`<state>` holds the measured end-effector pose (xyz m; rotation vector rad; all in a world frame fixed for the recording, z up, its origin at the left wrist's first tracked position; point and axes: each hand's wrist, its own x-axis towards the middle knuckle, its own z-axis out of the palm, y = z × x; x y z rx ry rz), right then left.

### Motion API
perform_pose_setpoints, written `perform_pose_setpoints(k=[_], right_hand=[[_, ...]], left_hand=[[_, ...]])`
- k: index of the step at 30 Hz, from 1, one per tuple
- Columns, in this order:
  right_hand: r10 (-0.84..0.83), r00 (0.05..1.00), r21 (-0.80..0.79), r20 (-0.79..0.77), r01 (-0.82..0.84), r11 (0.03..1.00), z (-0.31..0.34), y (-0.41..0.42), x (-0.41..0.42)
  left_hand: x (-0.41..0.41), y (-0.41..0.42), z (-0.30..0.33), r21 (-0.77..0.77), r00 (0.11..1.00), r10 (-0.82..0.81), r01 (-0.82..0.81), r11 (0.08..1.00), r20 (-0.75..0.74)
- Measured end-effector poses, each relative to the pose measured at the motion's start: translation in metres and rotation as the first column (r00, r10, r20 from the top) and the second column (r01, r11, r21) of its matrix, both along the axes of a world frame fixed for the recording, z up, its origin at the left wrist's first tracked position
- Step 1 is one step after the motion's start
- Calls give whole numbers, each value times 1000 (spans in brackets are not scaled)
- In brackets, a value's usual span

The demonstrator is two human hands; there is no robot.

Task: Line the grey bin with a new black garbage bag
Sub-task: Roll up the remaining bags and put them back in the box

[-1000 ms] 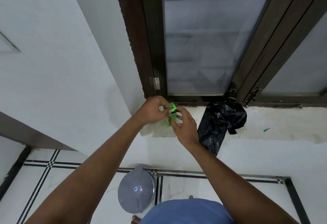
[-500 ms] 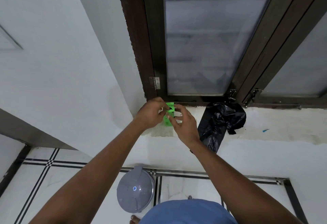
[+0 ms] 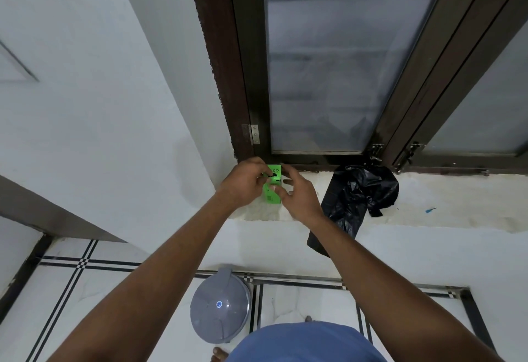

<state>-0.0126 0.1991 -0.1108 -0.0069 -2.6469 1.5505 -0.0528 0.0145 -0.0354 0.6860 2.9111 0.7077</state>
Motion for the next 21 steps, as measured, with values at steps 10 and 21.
perform_pose_setpoints(k=[10, 21], right_hand=[[-2, 1000, -13, 18, 2, 1000, 0, 1, -2], [-40, 999, -64, -21, 39, 997, 0, 0, -1]], left_hand=[[-3, 1, 2, -11, 999, 34, -34, 999, -10], [-4, 0, -3, -34, 999, 30, -29, 999, 14]])
